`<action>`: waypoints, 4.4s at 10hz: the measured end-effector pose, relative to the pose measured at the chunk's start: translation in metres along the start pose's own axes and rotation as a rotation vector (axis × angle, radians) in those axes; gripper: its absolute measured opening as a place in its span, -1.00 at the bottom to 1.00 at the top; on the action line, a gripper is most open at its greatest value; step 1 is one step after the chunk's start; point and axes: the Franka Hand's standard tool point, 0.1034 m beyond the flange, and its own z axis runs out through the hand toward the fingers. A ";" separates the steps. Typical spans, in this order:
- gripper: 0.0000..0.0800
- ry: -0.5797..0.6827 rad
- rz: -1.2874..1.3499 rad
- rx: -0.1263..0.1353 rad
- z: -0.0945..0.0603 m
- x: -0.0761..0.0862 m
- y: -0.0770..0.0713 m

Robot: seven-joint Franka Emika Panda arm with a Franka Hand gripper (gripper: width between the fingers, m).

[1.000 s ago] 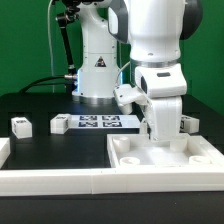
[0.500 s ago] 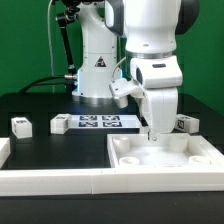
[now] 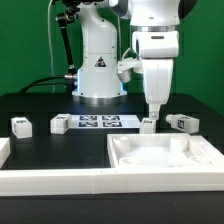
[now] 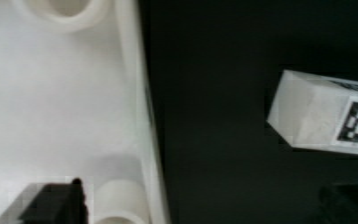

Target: Assemble square table

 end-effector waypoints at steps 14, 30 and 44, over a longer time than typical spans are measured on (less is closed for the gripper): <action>0.62 0.123 0.379 -0.102 0.020 0.068 -0.071; 0.62 -0.122 0.703 0.066 0.025 0.091 -0.100; 0.62 -0.461 0.717 0.312 0.038 0.085 -0.092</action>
Offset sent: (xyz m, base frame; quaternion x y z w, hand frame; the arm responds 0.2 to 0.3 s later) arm 0.0073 0.0291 -0.0043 -0.0106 0.0066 0.0195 0.9997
